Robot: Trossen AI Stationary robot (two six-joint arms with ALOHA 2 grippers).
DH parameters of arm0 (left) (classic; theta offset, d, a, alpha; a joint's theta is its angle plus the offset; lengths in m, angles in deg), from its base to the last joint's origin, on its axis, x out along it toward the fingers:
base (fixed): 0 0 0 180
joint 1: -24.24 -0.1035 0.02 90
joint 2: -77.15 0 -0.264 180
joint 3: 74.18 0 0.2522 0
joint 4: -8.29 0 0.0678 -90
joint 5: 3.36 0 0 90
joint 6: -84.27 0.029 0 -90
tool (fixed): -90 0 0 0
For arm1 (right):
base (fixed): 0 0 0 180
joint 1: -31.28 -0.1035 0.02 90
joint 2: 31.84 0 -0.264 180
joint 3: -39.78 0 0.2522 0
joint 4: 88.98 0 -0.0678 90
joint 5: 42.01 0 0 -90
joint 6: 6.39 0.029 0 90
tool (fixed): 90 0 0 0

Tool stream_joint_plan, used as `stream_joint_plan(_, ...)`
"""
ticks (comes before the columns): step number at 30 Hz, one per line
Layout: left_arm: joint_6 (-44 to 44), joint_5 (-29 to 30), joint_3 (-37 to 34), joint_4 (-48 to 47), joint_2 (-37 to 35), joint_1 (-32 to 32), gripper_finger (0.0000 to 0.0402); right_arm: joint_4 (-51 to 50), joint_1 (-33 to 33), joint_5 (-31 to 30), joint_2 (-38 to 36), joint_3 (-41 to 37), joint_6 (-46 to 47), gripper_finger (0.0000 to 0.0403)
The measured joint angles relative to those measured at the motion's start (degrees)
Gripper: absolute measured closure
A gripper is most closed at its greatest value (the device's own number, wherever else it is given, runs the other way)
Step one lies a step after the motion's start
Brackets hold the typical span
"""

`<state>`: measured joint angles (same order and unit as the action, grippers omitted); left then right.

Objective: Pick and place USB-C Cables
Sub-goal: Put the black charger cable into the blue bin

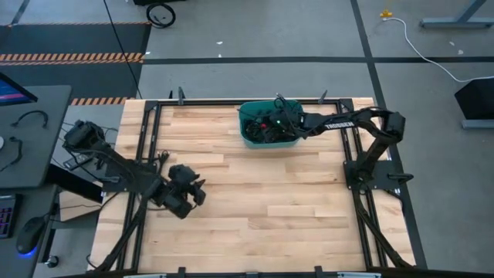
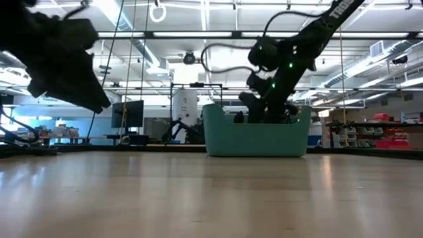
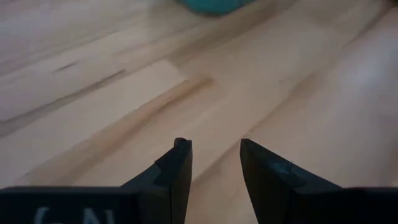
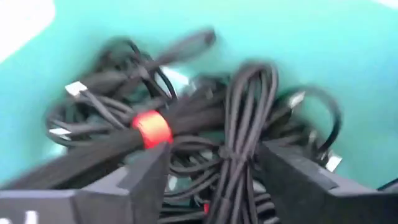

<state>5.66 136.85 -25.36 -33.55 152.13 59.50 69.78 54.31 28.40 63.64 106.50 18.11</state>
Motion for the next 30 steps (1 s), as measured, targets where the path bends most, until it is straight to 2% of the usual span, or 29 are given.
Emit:
stream_joint_plan(3,2.63,-4.52,3.52,-6.79,0.0,-4.29,0.026,0.03,-2.42,-3.84,-3.22,0.17,-2.8,0.0131)
stream_joint_plan(5,2.76,-6.6,6.91,-14.49,0.0,-7.03,0.026,-0.19,-5.06,-7.95,-5.9,0.19,-5.02,0.012)
stream_joint_plan(10,-0.17,-12.35,15.31,-37.69,-0.04,-14.89,0.026,2.33,-15.35,-19.66,-12.06,-1.63,-9.26,0.0117)
stream_joint_plan(14,2.79,-21.59,17.85,-50.35,-0.09,-25.85,0.026,11.67,-25.09,-23.25,-13.9,-8.38,-8.12,0.0123)
stream_joint_plan(18,15.61,-25.95,16.62,-49.89,-0.02,-38.29,0.0257,31.8,-33.54,-22.65,-11.38,-18.51,-5.86,0.0126)
stream_joint_plan(22,27.08,-29.74,15.39,-45.35,0.55,-49.79,0.0234,51.51,-39.89,-22.73,-5.68,-26.35,-1.06,0.0126)
stream_joint_plan(26,31.39,-32.12,13.62,-43.72,1.2,-58.65,0.0196,63.4,-44.81,-23.1,0.27,-29.0,1.46,0.0125)
stream_joint_plan(30,32.83,-34.03,8.6,-37.69,1.35,-63.88,0.0164,70.5,-48.57,-23.04,4.72,-28.16,1.08,0.0125)
